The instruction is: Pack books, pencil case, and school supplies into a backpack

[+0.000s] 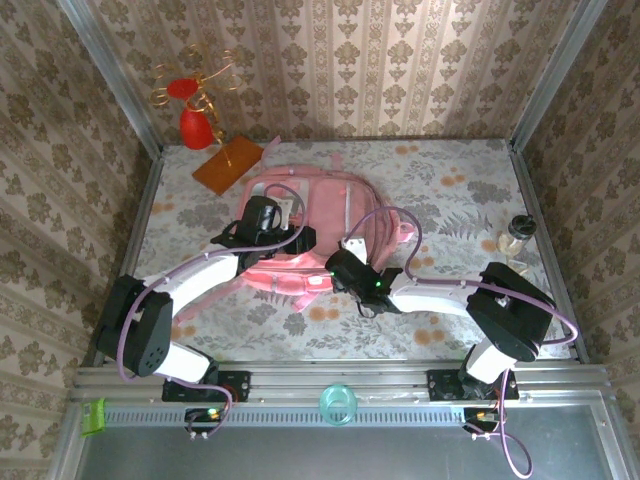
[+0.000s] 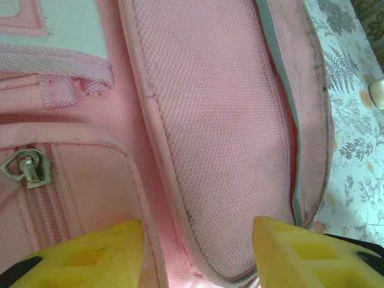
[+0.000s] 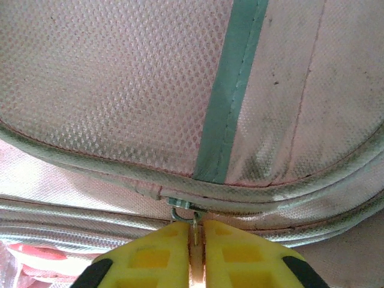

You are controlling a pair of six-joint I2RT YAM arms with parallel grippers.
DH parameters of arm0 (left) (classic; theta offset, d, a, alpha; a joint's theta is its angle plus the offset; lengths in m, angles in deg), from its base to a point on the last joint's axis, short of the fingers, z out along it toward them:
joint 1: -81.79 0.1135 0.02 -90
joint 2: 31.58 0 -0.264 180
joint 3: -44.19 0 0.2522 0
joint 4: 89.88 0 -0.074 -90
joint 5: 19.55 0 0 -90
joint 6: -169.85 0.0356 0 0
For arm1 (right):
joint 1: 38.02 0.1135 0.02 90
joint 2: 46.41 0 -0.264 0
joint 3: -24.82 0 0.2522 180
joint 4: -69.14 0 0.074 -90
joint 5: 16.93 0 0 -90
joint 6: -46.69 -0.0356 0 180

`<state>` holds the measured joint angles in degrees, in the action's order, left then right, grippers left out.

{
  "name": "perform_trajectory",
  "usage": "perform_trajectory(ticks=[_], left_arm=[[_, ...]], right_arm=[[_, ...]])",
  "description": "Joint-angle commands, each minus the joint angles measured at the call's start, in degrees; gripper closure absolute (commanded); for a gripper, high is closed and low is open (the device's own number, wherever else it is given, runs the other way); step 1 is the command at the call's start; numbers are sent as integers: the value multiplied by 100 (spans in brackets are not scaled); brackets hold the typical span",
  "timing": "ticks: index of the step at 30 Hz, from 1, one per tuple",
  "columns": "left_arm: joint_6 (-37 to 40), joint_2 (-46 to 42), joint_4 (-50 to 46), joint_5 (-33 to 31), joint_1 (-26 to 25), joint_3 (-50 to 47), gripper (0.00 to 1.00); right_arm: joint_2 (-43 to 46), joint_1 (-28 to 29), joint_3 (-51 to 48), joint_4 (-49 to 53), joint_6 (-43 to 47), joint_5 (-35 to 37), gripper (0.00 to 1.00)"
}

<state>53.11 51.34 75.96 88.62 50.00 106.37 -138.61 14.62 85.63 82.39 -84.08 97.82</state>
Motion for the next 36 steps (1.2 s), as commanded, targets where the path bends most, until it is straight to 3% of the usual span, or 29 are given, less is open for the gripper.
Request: perform_trajectory(ticks=[1, 4, 8, 16, 22, 28, 34, 36], left_arm=[[82, -100, 86, 63, -26, -35, 49], [-8, -74, 65, 29, -120, 4, 49], [-87, -103, 25, -90, -277, 25, 50], [-79, -270, -477, -928, -547, 71, 51], [-268, 39, -339, -880, -582, 94, 50], [-476, 440, 48, -395, -580, 216, 53], [-484, 682, 194, -319, -583, 356, 66], [-447, 701, 224, -356, -582, 353, 76]], right_arm=[[71, -74, -140, -255, -13, -40, 94], [235, -81, -234, -358, 56, -113, 100], [438, -82, -319, -510, 120, -212, 100], [518, -87, -306, -564, 140, -260, 100], [501, -80, -311, -555, 127, -265, 100], [493, -85, -346, -581, 114, -250, 100], [435, -88, -345, -617, 137, -285, 100], [463, -88, -346, -545, 181, -232, 100]])
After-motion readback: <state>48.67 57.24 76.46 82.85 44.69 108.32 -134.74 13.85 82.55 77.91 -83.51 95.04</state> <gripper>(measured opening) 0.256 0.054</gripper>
